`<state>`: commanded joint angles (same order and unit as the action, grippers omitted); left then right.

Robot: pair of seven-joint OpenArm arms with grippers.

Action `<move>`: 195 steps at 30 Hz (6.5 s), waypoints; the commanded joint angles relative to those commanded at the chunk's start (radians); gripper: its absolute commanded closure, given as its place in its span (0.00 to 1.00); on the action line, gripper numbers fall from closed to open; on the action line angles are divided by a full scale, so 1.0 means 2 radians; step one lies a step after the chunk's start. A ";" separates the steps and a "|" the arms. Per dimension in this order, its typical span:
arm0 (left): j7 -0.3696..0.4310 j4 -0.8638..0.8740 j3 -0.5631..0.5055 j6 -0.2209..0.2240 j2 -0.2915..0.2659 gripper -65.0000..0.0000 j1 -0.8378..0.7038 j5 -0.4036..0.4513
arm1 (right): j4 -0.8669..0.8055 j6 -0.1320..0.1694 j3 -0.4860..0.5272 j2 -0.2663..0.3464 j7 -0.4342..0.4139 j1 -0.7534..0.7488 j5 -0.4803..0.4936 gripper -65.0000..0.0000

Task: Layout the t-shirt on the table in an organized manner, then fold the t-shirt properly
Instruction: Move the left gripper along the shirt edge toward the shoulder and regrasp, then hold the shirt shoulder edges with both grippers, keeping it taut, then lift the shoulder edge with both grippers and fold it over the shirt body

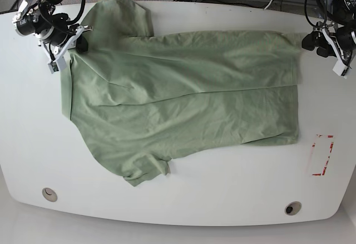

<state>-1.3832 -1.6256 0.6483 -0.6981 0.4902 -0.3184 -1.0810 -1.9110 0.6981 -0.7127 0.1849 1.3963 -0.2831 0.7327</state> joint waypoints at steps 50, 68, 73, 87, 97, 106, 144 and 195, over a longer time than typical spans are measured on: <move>-0.003 0.055 -0.116 0.000 -0.081 1.00 0.019 0.150 | 0.001 0.000 0.000 -0.001 0.000 0.008 0.000 1.00; -0.003 0.056 -0.103 0.000 -0.097 1.00 0.020 0.149 | 0.001 0.000 0.000 -0.001 0.000 0.008 0.000 1.00; -0.003 0.056 -0.100 0.000 -0.103 1.00 0.020 0.150 | 0.001 0.000 0.000 -0.001 0.000 0.008 0.000 1.00; -0.003 0.056 -0.100 0.000 -0.103 1.00 0.020 0.150 | 0.001 0.000 0.000 -0.011 0.000 0.008 0.000 1.00; -0.003 0.054 -0.100 0.000 -0.103 1.00 0.020 0.148 | 0.001 0.000 0.001 -0.012 0.000 0.008 0.000 1.00; -0.007 0.018 -0.101 0.000 -0.103 1.00 0.013 0.148 | 0.000 0.000 -0.002 -0.012 0.000 -0.002 0.000 1.00; -0.007 -0.130 0.017 0.000 -0.048 1.00 0.025 -0.028 | -0.020 0.000 -0.041 0.055 0.000 -0.038 0.214 1.00; -0.007 -0.107 0.027 0.000 -0.037 1.00 -0.018 -0.139 | 0.019 0.000 0.009 0.126 0.000 -0.026 0.256 1.00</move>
<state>-1.3963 -1.8405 0.7020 -0.6981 0.4166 -0.3552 -1.3587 -1.8727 0.6981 -0.6943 0.4365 1.3963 -0.3353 1.2451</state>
